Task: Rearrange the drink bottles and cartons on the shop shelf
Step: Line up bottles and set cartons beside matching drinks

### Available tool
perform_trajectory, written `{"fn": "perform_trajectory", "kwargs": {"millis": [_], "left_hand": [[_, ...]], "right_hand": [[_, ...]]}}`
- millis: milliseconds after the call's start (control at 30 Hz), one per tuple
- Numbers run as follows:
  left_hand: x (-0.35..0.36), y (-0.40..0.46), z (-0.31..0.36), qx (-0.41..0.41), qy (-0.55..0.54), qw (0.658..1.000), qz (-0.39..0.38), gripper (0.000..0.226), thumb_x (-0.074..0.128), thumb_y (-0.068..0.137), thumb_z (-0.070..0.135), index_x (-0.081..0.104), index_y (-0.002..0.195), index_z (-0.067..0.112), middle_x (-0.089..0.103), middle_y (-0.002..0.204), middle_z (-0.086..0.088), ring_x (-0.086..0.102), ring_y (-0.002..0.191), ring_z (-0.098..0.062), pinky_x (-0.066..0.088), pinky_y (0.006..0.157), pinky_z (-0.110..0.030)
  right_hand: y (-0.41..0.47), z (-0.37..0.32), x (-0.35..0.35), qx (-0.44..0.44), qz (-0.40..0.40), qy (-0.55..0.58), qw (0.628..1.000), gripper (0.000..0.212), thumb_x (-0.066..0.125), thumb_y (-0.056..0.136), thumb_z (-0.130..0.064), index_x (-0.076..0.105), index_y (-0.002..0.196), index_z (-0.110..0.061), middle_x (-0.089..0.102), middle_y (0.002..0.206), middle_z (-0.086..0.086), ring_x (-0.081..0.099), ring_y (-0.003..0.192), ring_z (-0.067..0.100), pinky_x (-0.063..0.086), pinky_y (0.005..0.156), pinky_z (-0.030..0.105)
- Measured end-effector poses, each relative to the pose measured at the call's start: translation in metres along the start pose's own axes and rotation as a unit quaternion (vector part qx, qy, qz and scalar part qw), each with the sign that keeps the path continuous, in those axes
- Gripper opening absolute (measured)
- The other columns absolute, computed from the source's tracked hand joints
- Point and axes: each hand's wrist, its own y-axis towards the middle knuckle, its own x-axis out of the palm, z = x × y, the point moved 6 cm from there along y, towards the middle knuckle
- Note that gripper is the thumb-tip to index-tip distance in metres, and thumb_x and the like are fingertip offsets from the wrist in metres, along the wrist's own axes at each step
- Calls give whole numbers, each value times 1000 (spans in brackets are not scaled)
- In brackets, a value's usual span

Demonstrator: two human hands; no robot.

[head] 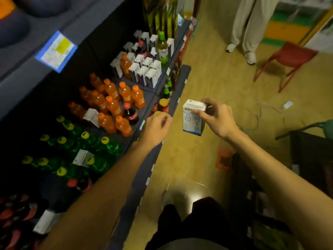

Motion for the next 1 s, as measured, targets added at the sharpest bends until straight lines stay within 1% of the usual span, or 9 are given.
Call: {"fn": "perform_trajectory", "kwargs": {"millis": [67, 133, 233, 300, 500, 667, 733, 833, 1000], "left_hand": [[10, 26, 4, 9, 4, 1000, -17, 14, 56, 92, 15, 68, 91, 8, 63, 76, -7, 53, 67, -16, 43, 66, -31], [21, 52, 6, 20, 6, 999, -27, 13, 56, 92, 15, 68, 91, 9, 61, 74, -4, 51, 66, -14, 44, 65, -31], [39, 90, 5, 13, 19, 999, -37, 14, 55, 92, 17, 67, 92, 11, 59, 74, 0, 51, 67, -12, 43, 63, -29], [52, 115, 6, 4, 22, 999, -35, 14, 55, 92, 17, 67, 91, 10, 61, 75, 0, 53, 68, -13, 43, 62, -29], [91, 194, -1, -64, 37, 997, -28, 13, 54, 91, 18, 66, 87, 14, 64, 77, -5, 60, 71, -22, 51, 63, -37], [108, 240, 2, -108, 35, 994, -2, 13, 55, 93, 18, 66, 90, 13, 63, 81, -4, 55, 68, -14, 43, 60, -28], [109, 251, -5, -129, 31, 991, 2, 15, 53, 93, 22, 65, 91, 14, 64, 82, -4, 58, 70, -17, 45, 60, -29], [103, 266, -19, -157, 42, 987, 15, 21, 48, 93, 31, 63, 89, 17, 64, 80, -3, 60, 73, -21, 49, 64, -37], [79, 306, -51, -188, 56, 979, 58, 16, 52, 95, 24, 66, 97, 17, 67, 89, -5, 62, 78, -20, 50, 67, -31]], "right_hand": [[21, 11, -8, 12, 9, 8, 1000, 29, 70, 83, -36, 66, 104, -16, 69, 85, 3, 65, 76, 23, 49, 68, 33], [42, 24, -16, 19, 21, 11, 1000, 29, 70, 83, -36, 66, 103, -15, 69, 85, 4, 65, 76, 23, 51, 70, 39], [74, 43, -25, 22, 24, 11, 999, 29, 69, 83, -37, 66, 103, -15, 69, 83, 4, 64, 74, 23, 49, 69, 36], [102, 57, -31, 22, 16, 14, 1000, 27, 69, 84, -35, 66, 101, -15, 69, 83, 5, 65, 74, 23, 50, 69, 36], [203, 107, -44, 13, -33, 35, 999, 24, 72, 82, -30, 65, 97, -13, 70, 84, 6, 67, 76, 21, 54, 72, 45], [282, 138, -46, -9, -80, 46, 996, 16, 74, 80, -26, 65, 90, -17, 69, 86, 5, 66, 74, 23, 55, 69, 47], [309, 142, -38, -22, -104, 45, 993, 20, 74, 80, -25, 66, 95, -15, 68, 90, 7, 66, 76, 24, 55, 70, 47], [345, 142, -19, -39, -132, 45, 989, 29, 74, 80, -27, 65, 104, -14, 66, 98, 7, 66, 80, 21, 55, 73, 44], [400, 122, 18, -82, -175, 37, 980, 32, 75, 79, -26, 65, 106, -11, 65, 96, 11, 64, 80, 27, 54, 72, 50]]}}
